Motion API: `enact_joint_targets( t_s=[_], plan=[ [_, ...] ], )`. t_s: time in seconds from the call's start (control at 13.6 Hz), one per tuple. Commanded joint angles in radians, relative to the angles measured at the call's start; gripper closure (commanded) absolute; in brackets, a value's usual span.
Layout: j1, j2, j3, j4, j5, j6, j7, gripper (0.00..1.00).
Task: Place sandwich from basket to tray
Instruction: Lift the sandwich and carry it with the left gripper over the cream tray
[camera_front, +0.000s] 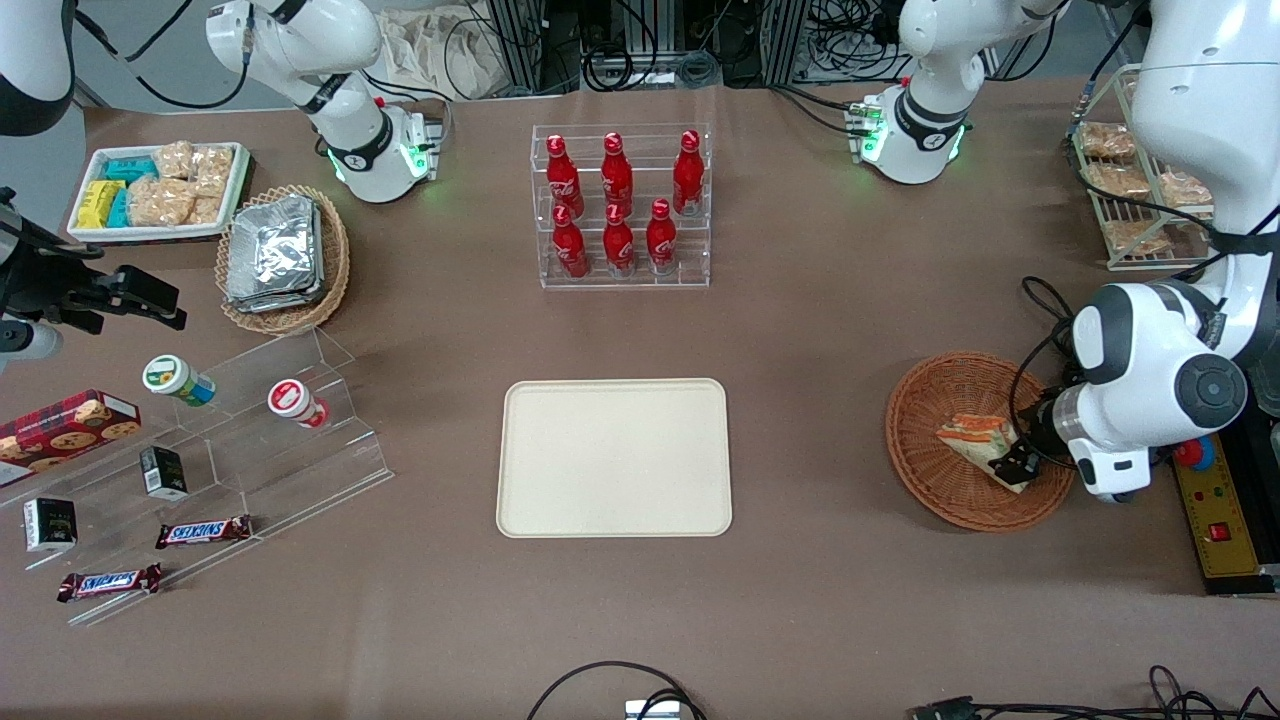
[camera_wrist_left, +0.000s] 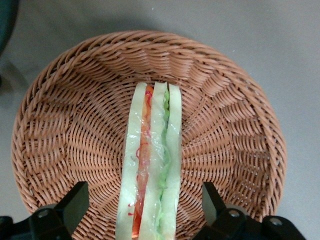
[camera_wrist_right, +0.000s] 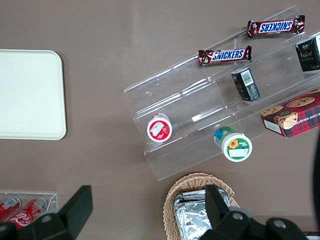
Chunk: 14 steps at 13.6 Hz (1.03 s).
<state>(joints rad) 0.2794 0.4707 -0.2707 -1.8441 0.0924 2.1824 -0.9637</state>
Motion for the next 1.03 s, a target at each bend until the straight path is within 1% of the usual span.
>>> enact_joint_targets(
  t_s=[0.0, 0.07, 0.15, 0.22, 0.29, 0.52, 0.66, 0.74, 0.81, 0.96],
  plan=[
    [-0.003, 0.035, 0.001, 0.002, 0.007, 0.000, -0.033, 0.00],
    [-0.003, 0.039, 0.001, 0.003, 0.007, 0.002, -0.032, 0.02],
    [-0.002, 0.036, 0.002, 0.003, 0.009, 0.002, -0.026, 0.31],
    [-0.002, 0.029, 0.002, 0.003, 0.009, -0.003, -0.011, 0.78],
    [-0.002, 0.025, 0.002, 0.003, 0.013, -0.006, -0.009, 1.00],
    [-0.003, -0.001, -0.001, 0.040, 0.039, -0.071, 0.009, 1.00],
    [-0.003, -0.026, -0.004, 0.115, 0.036, -0.154, 0.066, 1.00],
    [-0.003, -0.027, -0.022, 0.165, 0.036, -0.212, 0.113, 1.00],
    [-0.003, -0.026, -0.044, 0.231, 0.036, -0.292, 0.202, 1.00],
    [-0.015, -0.011, -0.074, 0.394, 0.036, -0.451, 0.319, 1.00]
  ],
)
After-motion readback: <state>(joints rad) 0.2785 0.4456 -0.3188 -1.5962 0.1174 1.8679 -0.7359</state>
